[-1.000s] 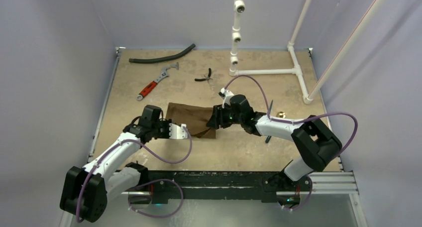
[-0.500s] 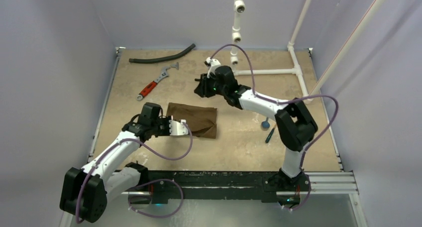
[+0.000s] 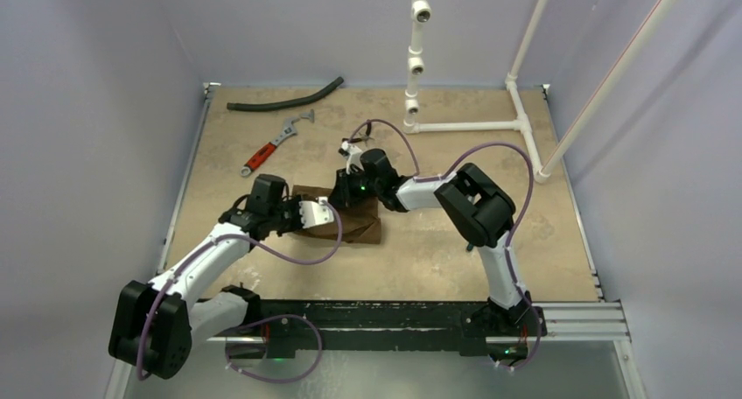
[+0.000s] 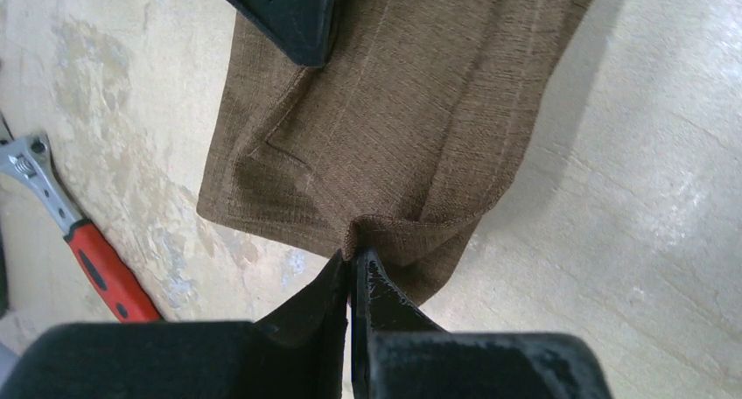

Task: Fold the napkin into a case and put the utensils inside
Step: Fold the lower triangle-folded napkin at the center of the board, then rotate the lower triangle-folded napkin at the center of the board, then smooth out the 2/3-rectangle-folded napkin at the center of the board.

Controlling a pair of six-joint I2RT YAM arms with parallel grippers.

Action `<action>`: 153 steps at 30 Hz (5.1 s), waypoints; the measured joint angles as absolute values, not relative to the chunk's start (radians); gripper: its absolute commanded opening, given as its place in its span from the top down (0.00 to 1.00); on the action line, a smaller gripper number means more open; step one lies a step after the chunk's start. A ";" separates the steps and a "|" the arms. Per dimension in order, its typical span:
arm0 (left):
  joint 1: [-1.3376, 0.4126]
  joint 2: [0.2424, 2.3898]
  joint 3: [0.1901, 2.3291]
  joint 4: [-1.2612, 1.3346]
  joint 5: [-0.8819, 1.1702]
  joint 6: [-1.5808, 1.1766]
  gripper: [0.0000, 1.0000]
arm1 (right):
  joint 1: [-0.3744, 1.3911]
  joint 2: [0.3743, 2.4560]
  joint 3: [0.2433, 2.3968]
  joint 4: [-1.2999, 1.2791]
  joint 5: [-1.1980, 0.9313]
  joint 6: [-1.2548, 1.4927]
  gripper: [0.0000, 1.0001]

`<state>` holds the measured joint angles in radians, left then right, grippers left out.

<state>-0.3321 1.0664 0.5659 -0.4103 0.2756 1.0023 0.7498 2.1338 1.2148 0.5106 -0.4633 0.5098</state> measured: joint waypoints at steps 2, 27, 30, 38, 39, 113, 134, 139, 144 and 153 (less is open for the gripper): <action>-0.331 1.079 0.566 -0.393 0.264 0.965 1.00 | 0.752 2.128 1.210 0.541 -0.474 0.517 0.77; -0.287 1.273 0.587 -0.176 0.166 0.557 1.00 | 0.807 1.963 1.040 0.693 -0.508 0.524 0.70; -0.286 1.277 0.587 -0.147 0.150 0.542 1.00 | 0.832 1.973 0.992 0.751 -0.551 0.569 0.70; -0.282 1.277 0.558 -0.089 0.110 0.538 1.00 | 0.834 1.976 0.945 0.834 -0.606 0.621 0.71; -0.282 1.277 0.553 -0.083 0.109 0.538 1.00 | 0.832 1.976 0.945 0.839 -0.613 0.624 0.72; -0.378 1.689 1.401 -0.704 0.268 0.650 0.35 | 0.696 1.675 0.824 0.501 -0.465 0.584 0.85; -0.530 1.499 0.797 -0.559 0.237 0.648 0.98 | 0.689 1.717 0.553 0.757 -0.490 0.694 0.77; -0.542 1.530 0.831 -0.541 0.187 0.644 1.00 | 0.725 1.588 0.515 0.834 -0.481 0.688 0.79; -0.542 1.640 0.961 -0.515 0.134 0.657 1.00 | 0.798 1.631 0.501 0.941 -0.480 0.708 0.81; -0.542 1.764 1.152 -0.465 0.079 0.706 1.00 | 0.832 1.799 0.535 1.001 -0.476 0.737 0.83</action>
<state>-0.5415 1.7638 1.1519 -0.4648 0.0788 0.7055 0.8322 1.7992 0.5354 1.0012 -0.4755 0.7368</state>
